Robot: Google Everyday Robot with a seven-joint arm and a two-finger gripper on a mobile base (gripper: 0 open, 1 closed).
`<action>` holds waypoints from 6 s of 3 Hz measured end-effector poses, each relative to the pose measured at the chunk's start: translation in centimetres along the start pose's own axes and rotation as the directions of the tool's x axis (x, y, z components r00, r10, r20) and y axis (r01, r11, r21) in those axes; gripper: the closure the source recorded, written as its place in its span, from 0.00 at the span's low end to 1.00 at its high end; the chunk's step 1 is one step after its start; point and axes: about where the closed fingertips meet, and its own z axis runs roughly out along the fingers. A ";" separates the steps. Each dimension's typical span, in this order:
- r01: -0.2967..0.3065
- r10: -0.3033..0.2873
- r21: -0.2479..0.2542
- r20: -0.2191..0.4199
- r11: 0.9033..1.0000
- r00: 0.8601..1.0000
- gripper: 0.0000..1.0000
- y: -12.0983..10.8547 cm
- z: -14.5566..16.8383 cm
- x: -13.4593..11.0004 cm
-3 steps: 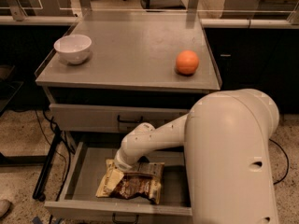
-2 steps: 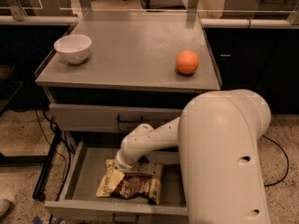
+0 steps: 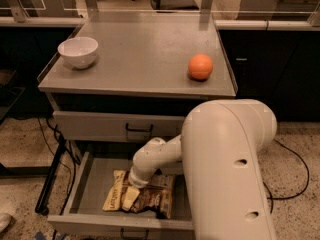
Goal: Pick brown chip bag from middle drawer and place on counter
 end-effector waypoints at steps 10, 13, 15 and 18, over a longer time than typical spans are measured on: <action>-0.048 0.047 0.079 0.014 0.996 0.999 1.00 1.9 -6.8 2.8; -0.028 0.027 0.136 0.009 0.990 1.000 1.00 2.9 -12.3 2.0; 0.032 -0.028 0.179 -0.021 0.983 0.999 1.00 4.5 -22.2 0.8; 0.059 -0.060 0.260 -0.004 0.964 0.998 1.00 7.1 -29.3 -0.2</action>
Offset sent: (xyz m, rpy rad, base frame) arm -0.0074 -0.0156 -0.0218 -0.0345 0.0354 0.0042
